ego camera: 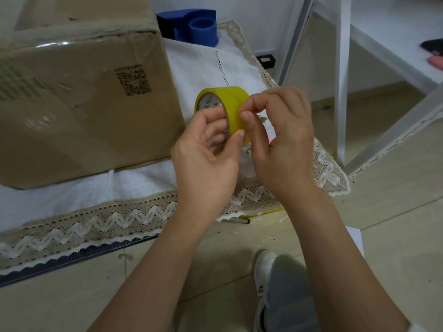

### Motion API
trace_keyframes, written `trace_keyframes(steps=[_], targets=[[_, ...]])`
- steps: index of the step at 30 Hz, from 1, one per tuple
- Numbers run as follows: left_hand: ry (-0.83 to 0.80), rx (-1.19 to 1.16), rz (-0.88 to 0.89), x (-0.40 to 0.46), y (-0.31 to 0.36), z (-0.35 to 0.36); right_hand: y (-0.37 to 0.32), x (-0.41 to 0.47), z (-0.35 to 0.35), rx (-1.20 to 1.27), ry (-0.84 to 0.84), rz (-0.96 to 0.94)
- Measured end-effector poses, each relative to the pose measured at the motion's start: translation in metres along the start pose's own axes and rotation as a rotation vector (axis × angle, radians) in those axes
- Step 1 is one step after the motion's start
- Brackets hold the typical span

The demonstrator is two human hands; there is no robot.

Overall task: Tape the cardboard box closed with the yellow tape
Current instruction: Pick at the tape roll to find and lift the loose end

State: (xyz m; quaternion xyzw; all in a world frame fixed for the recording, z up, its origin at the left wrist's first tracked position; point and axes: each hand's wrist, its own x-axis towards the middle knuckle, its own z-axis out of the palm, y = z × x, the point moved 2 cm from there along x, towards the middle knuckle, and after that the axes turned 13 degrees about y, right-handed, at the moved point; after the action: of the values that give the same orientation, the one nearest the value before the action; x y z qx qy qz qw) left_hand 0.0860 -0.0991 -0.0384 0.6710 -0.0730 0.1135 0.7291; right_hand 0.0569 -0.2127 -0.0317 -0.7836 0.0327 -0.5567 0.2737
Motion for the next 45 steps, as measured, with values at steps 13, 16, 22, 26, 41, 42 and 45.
trace_keyframes(steps=[13, 16, 22, 26, 41, 42, 45], targets=[[0.035, 0.015, 0.008, 0.000, -0.001, -0.001, -0.001, 0.003, -0.004, 0.106, -0.048, 0.192], [0.036, 0.098, 0.074, -0.001, -0.002, -0.002, 0.000, 0.004, -0.006, 0.114, -0.046, 0.243], [0.044, 0.192, 0.194, -0.001, -0.003, -0.003, -0.002, 0.005, -0.006, 0.052, -0.088, 0.221], [0.039, 0.204, 0.239, -0.003, -0.004, -0.002, -0.003, 0.003, -0.002, -0.054, -0.133, 0.086], [0.018, 0.112, 0.073, 0.002, -0.001, -0.002, -0.008, 0.003, -0.003, 0.149, -0.070, 0.332], [0.022, 0.140, 0.094, 0.001, -0.001, -0.002, -0.008, 0.004, -0.004, 0.136, -0.053, 0.336], [0.032, 0.197, 0.163, 0.000, -0.004, -0.002, -0.009, 0.004, -0.005, 0.039, -0.040, 0.252]])
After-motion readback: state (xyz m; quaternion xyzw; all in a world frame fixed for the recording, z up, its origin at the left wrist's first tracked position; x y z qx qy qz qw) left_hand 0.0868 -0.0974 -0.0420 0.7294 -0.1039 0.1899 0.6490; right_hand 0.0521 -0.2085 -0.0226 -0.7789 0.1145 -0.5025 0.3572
